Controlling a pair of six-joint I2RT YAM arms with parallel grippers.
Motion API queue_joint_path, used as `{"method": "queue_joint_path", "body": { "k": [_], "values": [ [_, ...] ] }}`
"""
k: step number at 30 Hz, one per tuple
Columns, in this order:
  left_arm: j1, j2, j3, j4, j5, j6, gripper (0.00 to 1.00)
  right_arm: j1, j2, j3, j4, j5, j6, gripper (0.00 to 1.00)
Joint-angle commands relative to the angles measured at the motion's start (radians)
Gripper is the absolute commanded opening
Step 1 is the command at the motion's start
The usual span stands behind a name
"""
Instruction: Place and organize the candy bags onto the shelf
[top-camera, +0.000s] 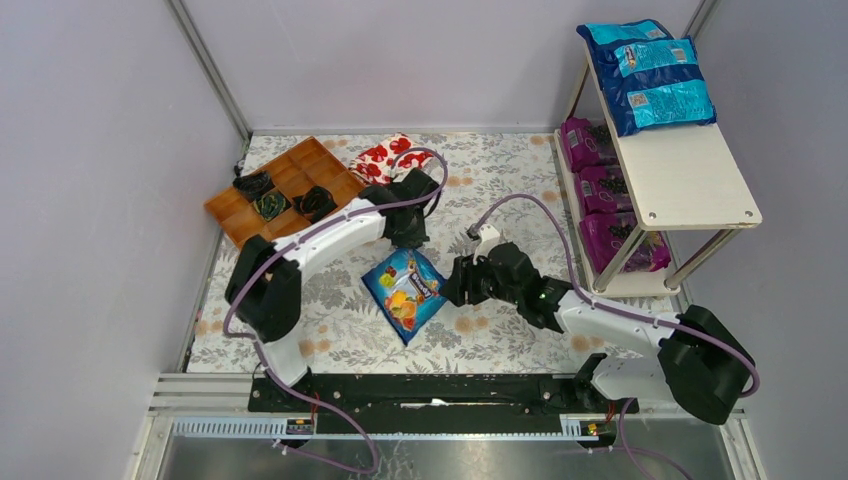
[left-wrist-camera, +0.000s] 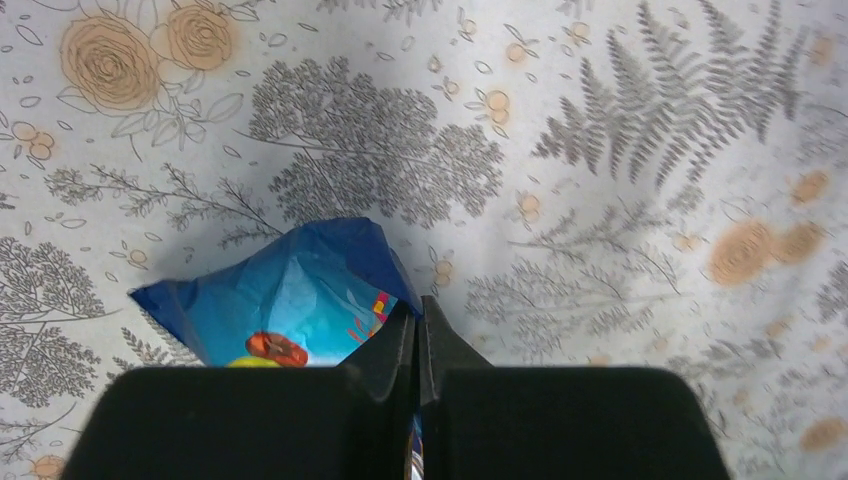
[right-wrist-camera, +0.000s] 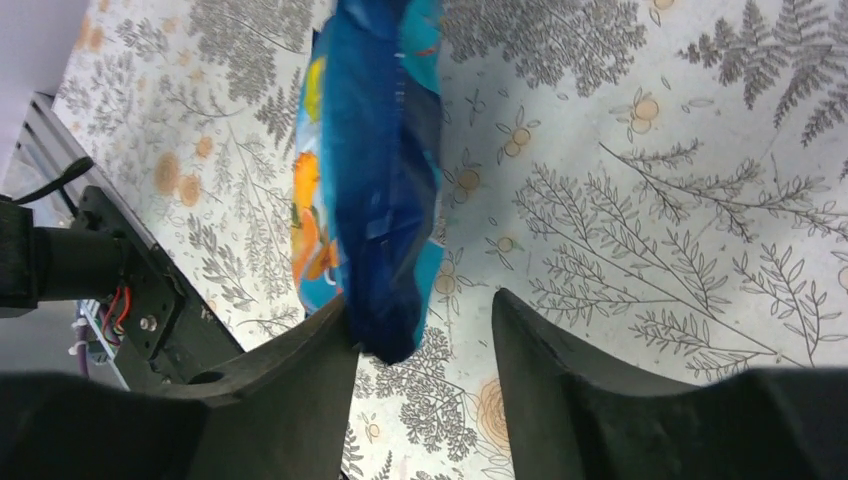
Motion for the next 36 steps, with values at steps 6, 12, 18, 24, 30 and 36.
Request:
{"method": "queue_joint_path", "body": {
  "k": [6,12,18,24,30,36],
  "values": [
    [-0.039,-0.188,-0.061,0.098,0.05,-0.001,0.0,0.008,0.053,0.203,-0.166,-0.032,0.122,0.9],
    [-0.041,-0.211,-0.041,0.099,0.067,0.012,0.0,0.009,0.125,0.375,-0.323,-0.062,0.124,0.95],
    [-0.044,-0.211,-0.028,0.107,0.082,0.008,0.0,0.034,0.234,0.417,-0.288,-0.015,0.212,0.85],
    [-0.043,-0.218,-0.015,0.109,0.079,0.021,0.0,0.071,0.293,0.406,-0.236,0.093,0.261,0.75],
    [-0.043,-0.226,-0.031,0.125,0.094,0.021,0.0,0.076,0.331,0.421,-0.216,0.102,0.272,0.65],
    [-0.043,-0.25,-0.033,0.124,0.082,0.03,0.04,0.076,0.307,0.391,-0.237,0.151,0.264,0.48]
  ]
}}
